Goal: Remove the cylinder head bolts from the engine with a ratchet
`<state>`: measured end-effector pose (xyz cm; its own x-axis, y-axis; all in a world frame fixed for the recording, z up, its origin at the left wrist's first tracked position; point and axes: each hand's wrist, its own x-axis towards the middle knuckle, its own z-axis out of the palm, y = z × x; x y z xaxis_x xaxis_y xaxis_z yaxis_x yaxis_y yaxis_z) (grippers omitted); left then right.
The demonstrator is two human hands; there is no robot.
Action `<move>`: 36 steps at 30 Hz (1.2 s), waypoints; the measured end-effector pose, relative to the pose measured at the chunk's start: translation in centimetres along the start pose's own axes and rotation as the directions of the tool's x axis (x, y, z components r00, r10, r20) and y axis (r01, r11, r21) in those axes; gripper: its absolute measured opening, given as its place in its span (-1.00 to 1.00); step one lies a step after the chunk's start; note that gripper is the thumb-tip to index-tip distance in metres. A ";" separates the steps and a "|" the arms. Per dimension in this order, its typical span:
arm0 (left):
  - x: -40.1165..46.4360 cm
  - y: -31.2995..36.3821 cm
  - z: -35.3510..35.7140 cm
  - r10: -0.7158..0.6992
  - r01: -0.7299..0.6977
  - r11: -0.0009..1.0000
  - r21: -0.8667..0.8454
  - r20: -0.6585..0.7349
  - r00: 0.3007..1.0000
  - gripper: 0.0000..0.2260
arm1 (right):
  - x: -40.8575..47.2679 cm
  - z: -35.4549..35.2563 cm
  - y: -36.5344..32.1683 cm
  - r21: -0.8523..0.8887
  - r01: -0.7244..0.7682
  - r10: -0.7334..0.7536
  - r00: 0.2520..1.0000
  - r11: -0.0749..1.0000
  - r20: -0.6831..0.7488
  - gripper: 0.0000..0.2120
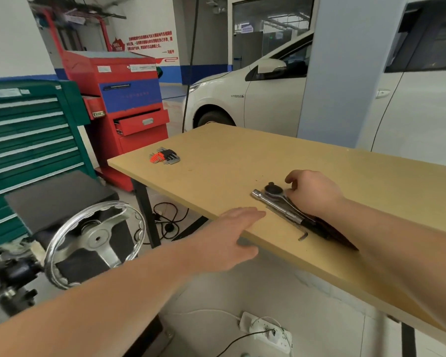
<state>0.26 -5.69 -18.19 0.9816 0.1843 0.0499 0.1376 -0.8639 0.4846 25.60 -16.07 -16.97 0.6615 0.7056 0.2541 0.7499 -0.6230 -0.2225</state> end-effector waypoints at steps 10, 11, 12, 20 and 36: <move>-25.1 -4.3 -12.2 -0.042 0.179 0.968 0.177 -0.589 0.807 -0.63 | -6.6 3.3 -5.9 -0.268 0.292 -0.287 0.956 0.918 0.057 -0.54; -26.8 -4.7 -12.2 -0.058 0.197 0.967 0.164 -0.609 0.791 -0.62 | -6.3 4.0 -5.3 -0.268 0.251 -0.229 0.967 0.930 0.109 -0.54; -28.2 -5.1 -12.0 -0.082 0.217 0.966 0.142 -0.627 0.775 -0.59 | -5.8 4.3 -4.8 -0.249 0.222 -0.193 0.972 0.943 0.134 -0.53; -30.4 -5.0 -9.6 -0.219 0.263 0.965 -0.025 -0.632 0.743 -0.57 | -3.5 3.9 -2.4 -0.264 0.284 -0.275 0.959 0.922 0.072 -0.56; -26.2 -3.8 -9.3 -0.208 0.179 0.978 -0.106 -0.569 0.796 -0.61 | -2.3 2.0 -0.2 -0.218 0.107 -0.094 0.993 0.970 0.070 -0.53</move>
<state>-27.24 -2.90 -13.26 0.6771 0.5930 0.4358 0.2966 -0.7619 0.5758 23.89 -16.91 -19.37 0.5868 0.7828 0.2071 0.7979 -0.6026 0.0169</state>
